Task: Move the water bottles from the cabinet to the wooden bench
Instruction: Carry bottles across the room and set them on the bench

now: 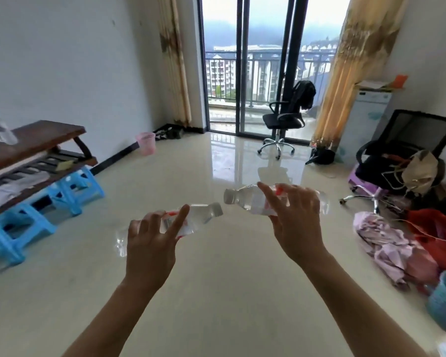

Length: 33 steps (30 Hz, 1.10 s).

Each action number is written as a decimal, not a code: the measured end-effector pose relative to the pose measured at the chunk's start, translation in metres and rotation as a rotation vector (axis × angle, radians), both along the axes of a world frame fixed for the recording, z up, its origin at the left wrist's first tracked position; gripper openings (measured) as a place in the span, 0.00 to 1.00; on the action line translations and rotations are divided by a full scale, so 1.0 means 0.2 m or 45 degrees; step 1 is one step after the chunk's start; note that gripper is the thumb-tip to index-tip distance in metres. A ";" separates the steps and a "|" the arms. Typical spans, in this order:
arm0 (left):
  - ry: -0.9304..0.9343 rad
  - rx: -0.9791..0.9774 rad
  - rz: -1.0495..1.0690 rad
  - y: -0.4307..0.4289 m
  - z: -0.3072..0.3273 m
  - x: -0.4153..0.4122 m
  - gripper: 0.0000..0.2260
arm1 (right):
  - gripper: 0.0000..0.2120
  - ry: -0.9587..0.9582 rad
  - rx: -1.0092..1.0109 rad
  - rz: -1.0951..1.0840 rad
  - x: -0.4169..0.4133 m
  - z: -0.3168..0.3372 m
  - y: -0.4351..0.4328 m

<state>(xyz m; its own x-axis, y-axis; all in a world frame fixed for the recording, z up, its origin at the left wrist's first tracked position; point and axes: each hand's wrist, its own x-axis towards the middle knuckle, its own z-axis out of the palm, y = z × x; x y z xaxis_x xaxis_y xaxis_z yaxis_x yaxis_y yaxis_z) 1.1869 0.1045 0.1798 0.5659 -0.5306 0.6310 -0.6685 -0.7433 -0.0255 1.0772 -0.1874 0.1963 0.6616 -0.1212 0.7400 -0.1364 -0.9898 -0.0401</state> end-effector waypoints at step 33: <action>0.188 -0.149 0.815 1.49 -0.01 3.33 0.33 | 0.39 0.214 0.068 0.819 4.28 -0.12 1.43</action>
